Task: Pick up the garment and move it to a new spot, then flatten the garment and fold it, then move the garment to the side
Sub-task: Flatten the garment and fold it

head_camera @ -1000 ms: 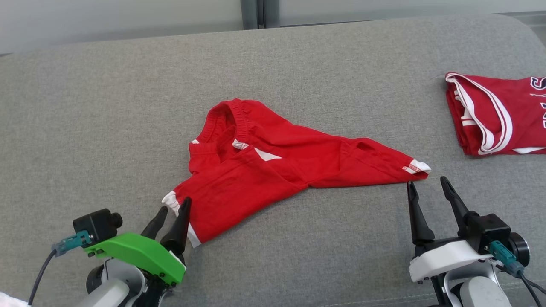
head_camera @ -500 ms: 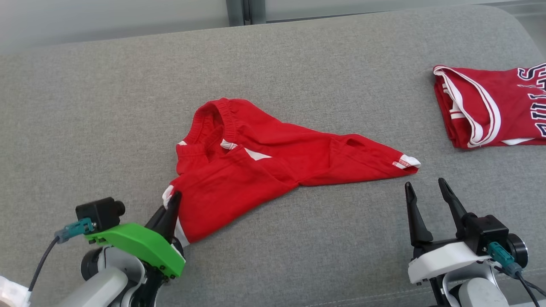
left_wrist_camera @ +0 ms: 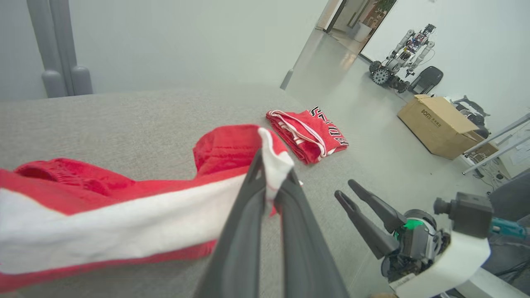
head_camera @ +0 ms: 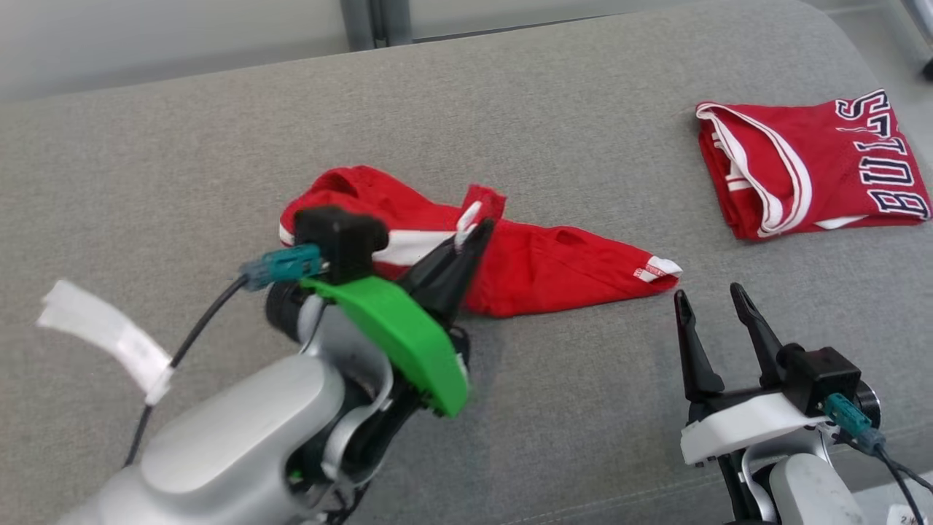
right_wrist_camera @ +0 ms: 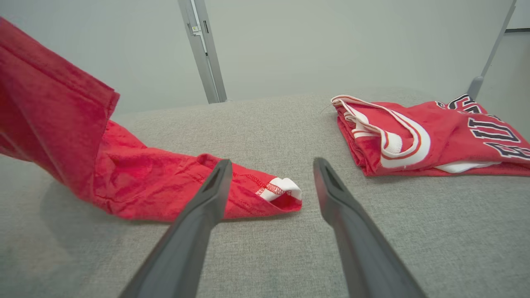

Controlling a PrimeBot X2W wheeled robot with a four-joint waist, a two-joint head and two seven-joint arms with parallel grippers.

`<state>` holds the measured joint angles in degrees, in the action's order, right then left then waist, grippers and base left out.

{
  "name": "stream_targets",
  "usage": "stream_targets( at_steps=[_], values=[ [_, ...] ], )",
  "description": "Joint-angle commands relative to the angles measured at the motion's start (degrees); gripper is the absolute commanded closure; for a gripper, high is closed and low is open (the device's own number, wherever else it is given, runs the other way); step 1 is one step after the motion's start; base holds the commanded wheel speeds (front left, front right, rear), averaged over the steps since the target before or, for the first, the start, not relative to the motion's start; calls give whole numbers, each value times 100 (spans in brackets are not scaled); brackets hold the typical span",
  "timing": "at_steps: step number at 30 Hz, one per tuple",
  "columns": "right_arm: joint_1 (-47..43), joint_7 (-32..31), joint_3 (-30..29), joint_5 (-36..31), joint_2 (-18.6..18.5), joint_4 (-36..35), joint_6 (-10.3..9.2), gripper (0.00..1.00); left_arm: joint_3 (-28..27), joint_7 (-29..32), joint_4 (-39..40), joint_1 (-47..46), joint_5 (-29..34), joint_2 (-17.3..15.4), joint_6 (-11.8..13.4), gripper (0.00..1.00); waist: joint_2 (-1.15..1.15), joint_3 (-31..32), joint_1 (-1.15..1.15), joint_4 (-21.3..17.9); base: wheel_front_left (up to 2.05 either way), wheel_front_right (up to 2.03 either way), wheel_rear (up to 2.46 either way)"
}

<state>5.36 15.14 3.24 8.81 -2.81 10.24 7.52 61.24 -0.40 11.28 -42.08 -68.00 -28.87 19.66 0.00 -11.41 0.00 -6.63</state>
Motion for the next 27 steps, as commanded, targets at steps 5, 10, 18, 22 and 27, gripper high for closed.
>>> stream_targets(
  at_steps=[5, 10, 18, 22, 27],
  values=[
    [223, -1, 102, 247, -12, -39, -7, 0, 230, 444, -873, -801, 17, 1009, -56, 100, 0, -343, 0, -872, 0, 0, 0],
    [297, -1, 183, 473, -9, -30, -7, 0, 598, 687, -1902, -1160, 128, 1823, -158, 100, 0, -688, 0, -1511, 0, 0, 0],
    [421, -1, 391, 825, -7, -85, -7, 0, 1105, 798, -3493, -1171, 680, 2429, -529, 100, 0, -1235, 0, -2131, 0, 0, 0],
    [481, -1, 403, 941, -6, -121, -7, 0, 1185, 750, -4065, -944, 926, 2548, -819, 11, 0, -1413, 0, -2212, 0, 0, 0],
    [479, -1, 261, 915, -7, -87, -7, 0, 1194, 646, -4267, -809, 932, 2592, -1107, 0, 0, -1420, 0, -2010, 0, 0, 0]
  ],
)
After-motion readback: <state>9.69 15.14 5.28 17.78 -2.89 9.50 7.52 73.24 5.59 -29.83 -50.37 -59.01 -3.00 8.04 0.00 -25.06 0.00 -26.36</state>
